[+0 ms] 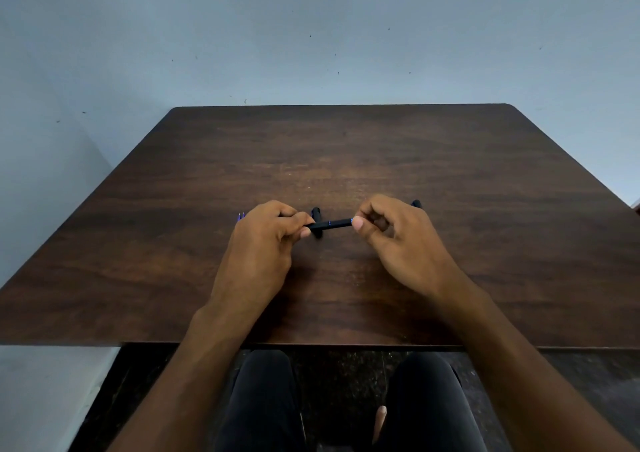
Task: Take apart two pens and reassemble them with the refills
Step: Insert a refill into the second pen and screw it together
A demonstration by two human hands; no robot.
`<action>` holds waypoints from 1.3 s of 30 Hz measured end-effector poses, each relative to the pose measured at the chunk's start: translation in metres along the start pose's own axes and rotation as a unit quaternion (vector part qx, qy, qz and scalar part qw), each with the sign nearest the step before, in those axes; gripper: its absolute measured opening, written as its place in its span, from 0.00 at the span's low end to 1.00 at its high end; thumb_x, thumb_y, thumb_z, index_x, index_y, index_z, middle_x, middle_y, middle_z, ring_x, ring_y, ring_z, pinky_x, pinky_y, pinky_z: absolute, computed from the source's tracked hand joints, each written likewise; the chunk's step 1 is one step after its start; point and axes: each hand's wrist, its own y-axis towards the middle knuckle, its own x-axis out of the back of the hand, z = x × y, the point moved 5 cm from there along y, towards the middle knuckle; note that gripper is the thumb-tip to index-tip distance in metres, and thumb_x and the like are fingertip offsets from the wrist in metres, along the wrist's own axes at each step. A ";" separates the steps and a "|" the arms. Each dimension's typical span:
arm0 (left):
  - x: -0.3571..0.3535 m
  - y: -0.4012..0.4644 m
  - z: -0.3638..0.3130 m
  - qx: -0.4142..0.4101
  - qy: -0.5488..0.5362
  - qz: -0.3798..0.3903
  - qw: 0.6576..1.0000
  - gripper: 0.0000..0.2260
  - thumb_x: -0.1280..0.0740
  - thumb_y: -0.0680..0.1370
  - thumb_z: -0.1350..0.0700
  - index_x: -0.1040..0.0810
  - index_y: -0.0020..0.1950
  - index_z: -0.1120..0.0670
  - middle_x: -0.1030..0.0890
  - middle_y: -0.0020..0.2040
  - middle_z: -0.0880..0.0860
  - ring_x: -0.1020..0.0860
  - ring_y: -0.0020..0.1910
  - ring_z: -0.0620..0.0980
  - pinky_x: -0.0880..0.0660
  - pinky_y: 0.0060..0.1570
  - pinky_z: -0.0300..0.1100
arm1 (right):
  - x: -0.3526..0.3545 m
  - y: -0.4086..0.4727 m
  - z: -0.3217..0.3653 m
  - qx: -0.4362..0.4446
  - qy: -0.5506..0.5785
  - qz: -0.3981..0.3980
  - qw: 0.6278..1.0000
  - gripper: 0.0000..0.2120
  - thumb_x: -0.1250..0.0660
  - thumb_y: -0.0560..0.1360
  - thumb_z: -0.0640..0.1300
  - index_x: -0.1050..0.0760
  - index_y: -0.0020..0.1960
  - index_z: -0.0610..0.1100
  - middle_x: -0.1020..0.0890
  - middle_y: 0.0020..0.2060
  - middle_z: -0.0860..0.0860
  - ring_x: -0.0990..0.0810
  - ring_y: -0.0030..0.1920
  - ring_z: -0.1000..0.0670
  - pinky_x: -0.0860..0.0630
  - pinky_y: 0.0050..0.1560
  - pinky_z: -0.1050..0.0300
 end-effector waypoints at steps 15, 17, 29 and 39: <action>0.003 -0.001 -0.003 0.001 -0.009 -0.004 1.000 0.07 0.28 0.75 0.64 0.14 0.52 0.58 0.17 0.46 0.54 0.20 0.47 0.52 0.20 0.48 0.49 | -0.005 0.002 0.001 -0.004 0.020 0.028 0.999 0.15 0.36 0.82 0.42 0.30 0.38 0.54 0.26 0.32 0.57 0.27 0.36 0.61 0.33 0.38 0.71; 0.003 -0.002 -0.004 -0.002 -0.010 -0.008 1.000 0.07 0.28 0.75 0.64 0.14 0.51 0.58 0.17 0.46 0.54 0.19 0.47 0.52 0.20 0.47 0.50 | -0.005 0.002 0.002 -0.012 0.027 0.029 0.999 0.16 0.37 0.82 0.42 0.30 0.37 0.54 0.27 0.32 0.57 0.28 0.35 0.61 0.33 0.37 0.71; 0.019 -0.010 0.013 0.018 0.011 -0.044 0.999 0.08 0.28 0.75 0.64 0.14 0.52 0.57 0.17 0.46 0.52 0.21 0.46 0.50 0.24 0.46 0.42 | -0.011 0.008 0.010 -0.075 0.103 0.058 0.990 0.15 0.36 0.82 0.54 0.19 0.42 0.49 0.21 0.32 0.55 0.25 0.32 0.57 0.23 0.42 0.53; 0.028 -0.012 0.038 0.049 0.017 -0.069 0.996 0.08 0.28 0.75 0.65 0.14 0.52 0.58 0.17 0.45 0.54 0.20 0.45 0.53 0.23 0.46 0.46 | -0.029 0.047 -0.002 -0.037 -0.069 0.087 0.993 0.13 0.33 0.80 0.39 0.18 0.62 0.48 0.22 0.44 0.56 0.25 0.40 0.59 0.30 0.39 0.73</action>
